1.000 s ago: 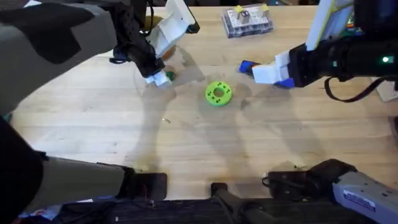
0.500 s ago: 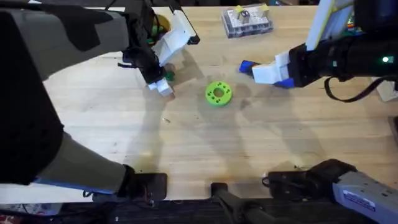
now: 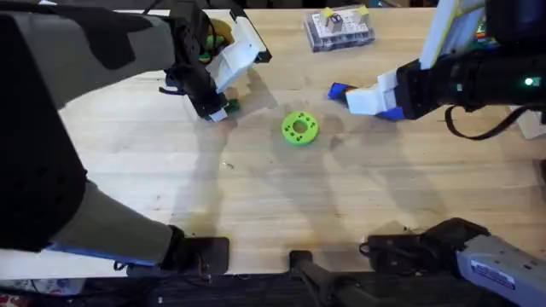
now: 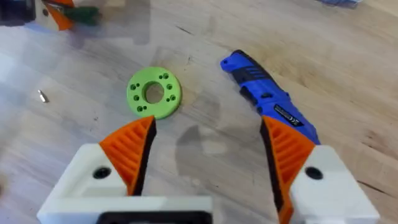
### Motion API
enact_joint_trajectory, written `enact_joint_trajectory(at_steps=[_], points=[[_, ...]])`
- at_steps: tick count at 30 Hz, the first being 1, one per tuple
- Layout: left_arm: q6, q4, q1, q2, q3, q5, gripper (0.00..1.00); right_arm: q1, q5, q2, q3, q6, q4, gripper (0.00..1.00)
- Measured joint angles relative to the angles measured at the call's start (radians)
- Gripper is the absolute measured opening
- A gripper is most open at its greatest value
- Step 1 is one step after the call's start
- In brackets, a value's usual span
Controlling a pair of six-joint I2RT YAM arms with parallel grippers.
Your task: Pick up the gripper from the table and insert it into the empty holder that is missing its gripper. Then pick up a screw, insert it into the mounting hole, and use the screwdriver to tighten it. Finally, clean up the table by picking up the vegetable and placing it into the bucket.
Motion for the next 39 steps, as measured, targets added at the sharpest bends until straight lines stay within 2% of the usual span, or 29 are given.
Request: enact_joint_trajectory(at_steps=[8, 13, 17, 20, 23, 27, 30, 34, 35, 36, 39], points=[[-0.004, -0.013, -0.009, -0.045, 0.0, 0.005, 0.019, 0.0, 0.0, 0.0, 0.0, 0.0, 0.0, 0.978], [-0.005, -0.023, -0.044, -0.253, 0.002, 0.009, 0.019, 0.0, 0.0, 0.0, 0.0, 0.0, 0.0, 0.978], [-0.024, 0.071, -0.037, -0.413, 0.015, 0.015, 0.018, 0.0, 0.0, 0.0, 0.0, 0.0, 0.0, 0.978], [-0.108, 0.193, -0.007, -0.449, 0.025, 0.02, 0.018, 0.0, 0.0, 0.0, 0.0, 0.0, 0.0, 0.978], [-0.257, 0.299, 0.031, -0.422, 0.029, 0.025, 0.018, 0.0, 0.0, 0.0, 0.0, 0.0, 0.0, 0.978], [-0.432, 0.37, 0.058, -0.334, 0.029, 0.031, 0.018, 0.0, 0.0, 0.0, 0.0, 0.0, 0.0, 0.978], [-0.5, 0.402, 0.057, -0.254, 0.029, 0.042, 0.018, 0.0, 0.0, 0.0, 0.0, 0.0, 0.0, 0.978], [-0.544, 0.426, 0.056, -0.179, 0.028, 0.054, 0.033, 0.0, 0.0, 0.0, 0.0, 0.0, -0.002, 0.978], [-0.55, 0.429, 0.056, -0.171, 0.028, 0.056, 0.102, 0.0, 0.0, 0.0, 0.0, 0.0, -0.006, 0.978], [-0.553, 0.432, 0.056, -0.167, 0.028, 0.057, 0.224, 0.0, 0.0, 0.0, 0.0, 0.0, -0.011, 0.978], [-0.564, 0.454, 0.056, -0.172, 0.028, 0.059, 0.682, 0.0, 0.0, 0.0, 0.0, 0.0, -0.026, 0.978]])
